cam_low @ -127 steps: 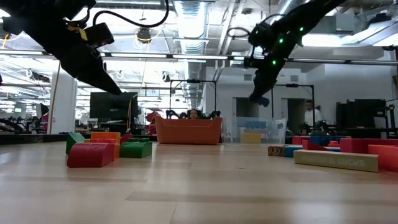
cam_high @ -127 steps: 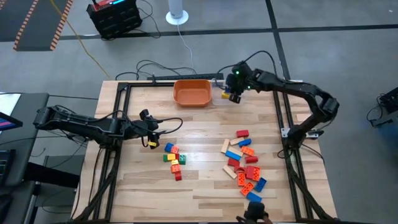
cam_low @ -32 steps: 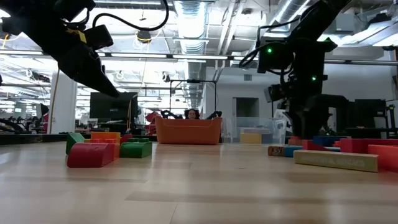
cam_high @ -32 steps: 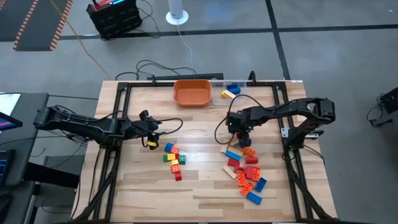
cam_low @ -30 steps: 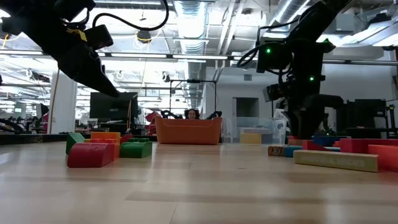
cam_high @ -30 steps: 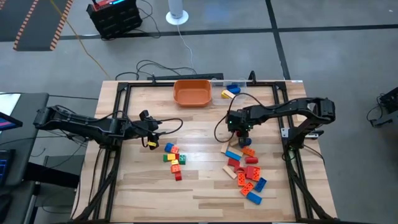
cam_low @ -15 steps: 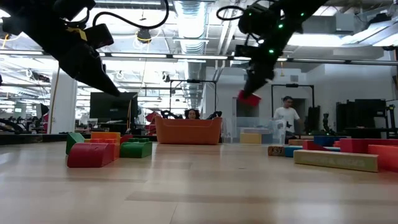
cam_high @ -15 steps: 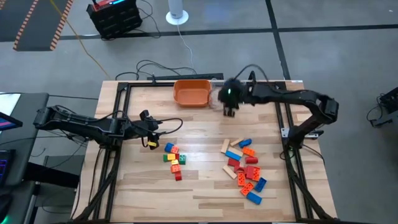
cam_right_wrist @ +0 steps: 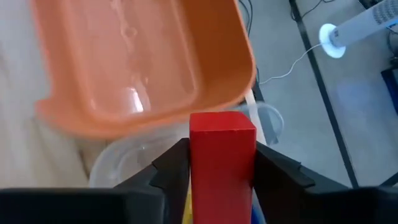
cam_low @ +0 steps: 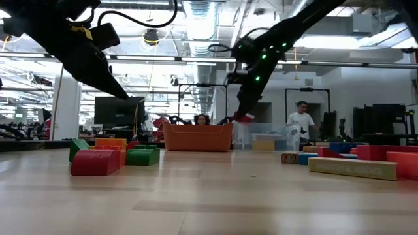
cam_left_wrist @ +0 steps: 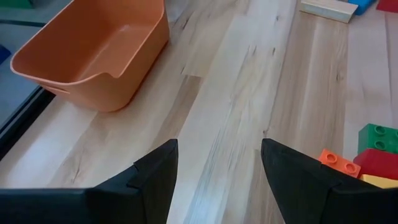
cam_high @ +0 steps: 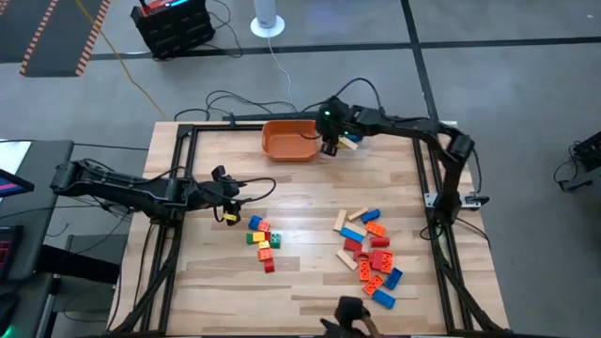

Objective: Sort blocks by size
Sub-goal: Put the middle right red block into the transparent bin, then put the middle right wooden block into the transparent bin

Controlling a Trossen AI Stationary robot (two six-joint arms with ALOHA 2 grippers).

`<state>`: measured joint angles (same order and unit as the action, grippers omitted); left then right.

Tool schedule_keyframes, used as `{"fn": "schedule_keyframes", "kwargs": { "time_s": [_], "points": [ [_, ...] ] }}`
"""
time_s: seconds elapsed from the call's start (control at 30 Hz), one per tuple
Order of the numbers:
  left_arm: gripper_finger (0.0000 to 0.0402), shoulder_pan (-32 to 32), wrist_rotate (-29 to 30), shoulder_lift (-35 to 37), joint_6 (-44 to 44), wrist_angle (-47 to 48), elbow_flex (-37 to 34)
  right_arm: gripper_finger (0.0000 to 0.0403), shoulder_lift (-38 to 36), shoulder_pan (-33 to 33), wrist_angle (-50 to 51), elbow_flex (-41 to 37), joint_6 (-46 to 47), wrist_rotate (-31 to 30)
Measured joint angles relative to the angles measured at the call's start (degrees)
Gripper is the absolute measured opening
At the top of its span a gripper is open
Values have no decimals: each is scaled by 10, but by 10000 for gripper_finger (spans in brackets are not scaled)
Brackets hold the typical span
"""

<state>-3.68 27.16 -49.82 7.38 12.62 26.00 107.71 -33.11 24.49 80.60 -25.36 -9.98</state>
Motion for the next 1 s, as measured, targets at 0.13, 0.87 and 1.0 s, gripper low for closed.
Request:
{"fn": "schedule_keyframes", "kwargs": {
  "time_s": [0.13,0.87,1.0],
  "points": [
    [224,0,0,0,6,10,0,210,38,-17,13,35,-1,0],
    [224,0,0,0,25,25,0,215,-139,121,197,-97,30,140],
    [224,0,0,0,25,18,0,215,-137,222,202,-147,41,92]
  ]
}}
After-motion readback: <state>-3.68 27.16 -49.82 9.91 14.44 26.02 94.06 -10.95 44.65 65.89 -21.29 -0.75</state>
